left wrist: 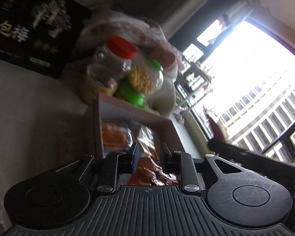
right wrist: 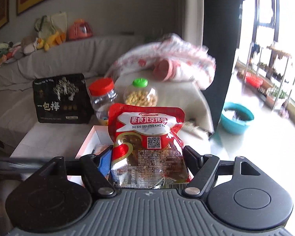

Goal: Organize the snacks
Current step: 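Open the left tool over the pink box to drop the candy packet, then open the right tool over the pink box to drop the red pouch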

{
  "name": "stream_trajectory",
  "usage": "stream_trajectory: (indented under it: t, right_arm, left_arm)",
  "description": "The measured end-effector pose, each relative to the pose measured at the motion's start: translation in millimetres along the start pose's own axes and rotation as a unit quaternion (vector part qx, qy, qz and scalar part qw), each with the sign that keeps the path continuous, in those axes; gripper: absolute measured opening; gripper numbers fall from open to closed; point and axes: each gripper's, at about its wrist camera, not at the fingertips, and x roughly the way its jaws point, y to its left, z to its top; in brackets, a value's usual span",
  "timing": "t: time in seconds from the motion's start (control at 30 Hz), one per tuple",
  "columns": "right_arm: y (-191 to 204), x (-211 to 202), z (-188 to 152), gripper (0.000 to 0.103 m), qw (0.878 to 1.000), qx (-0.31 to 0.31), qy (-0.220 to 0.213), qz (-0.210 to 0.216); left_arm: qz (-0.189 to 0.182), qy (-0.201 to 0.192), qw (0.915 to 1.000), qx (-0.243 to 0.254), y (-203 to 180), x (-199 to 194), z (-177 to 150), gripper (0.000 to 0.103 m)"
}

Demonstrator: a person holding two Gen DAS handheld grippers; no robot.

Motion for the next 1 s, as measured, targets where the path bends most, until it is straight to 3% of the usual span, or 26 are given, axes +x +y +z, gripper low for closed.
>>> stream_trajectory:
  t: [0.1,0.2,0.3,0.43,0.6,0.73,0.83,0.9,1.0]
  right_arm:
    - [4.2,48.1,11.5,0.085,0.998,0.019,0.051,-0.004]
    - [3.1,85.9,12.0,0.087,0.993,0.029,0.110,-0.025]
    - [8.8,87.0,8.6,0.091,0.993,0.021,0.112,-0.028]
    - [18.1,69.1,9.1,0.091,0.995,0.013,0.103,-0.012]
    - [33.0,61.0,14.3,0.093,0.995,-0.035,0.092,-0.030]
    - [12.6,83.5,9.8,0.093,0.991,0.047,0.126,0.006]
    - [1.6,82.3,-3.4,0.093,0.988,0.104,0.110,0.016]
    - [0.6,72.2,-11.4,0.093,0.992,0.098,0.082,0.021]
    - [-0.4,69.0,-17.4,0.093,0.993,0.067,0.093,0.023]
  left_arm:
    - [0.036,-0.032,0.9987,-0.013,15.3,-36.7,8.1,0.026]
    - [0.073,-0.043,0.9964,0.009,25.6,-67.5,1.6,0.026]
    - [0.100,-0.049,0.9936,0.013,44.0,-87.3,-12.1,0.026]
    - [0.142,-0.034,0.9890,-0.018,70.5,-95.4,-31.2,0.026]
    - [0.146,-0.033,0.9887,-0.004,70.0,-101.1,-45.4,0.026]
    - [0.135,-0.036,0.9900,0.022,62.2,-104.2,-47.0,0.026]
    - [0.124,-0.032,0.9915,0.022,63.2,-109.2,-48.8,0.026]
    - [0.122,-0.030,0.9918,0.023,64.6,-111.1,-49.7,0.026]
    - [0.126,-0.022,0.9917,0.018,68.2,-108.1,-50.6,0.026]
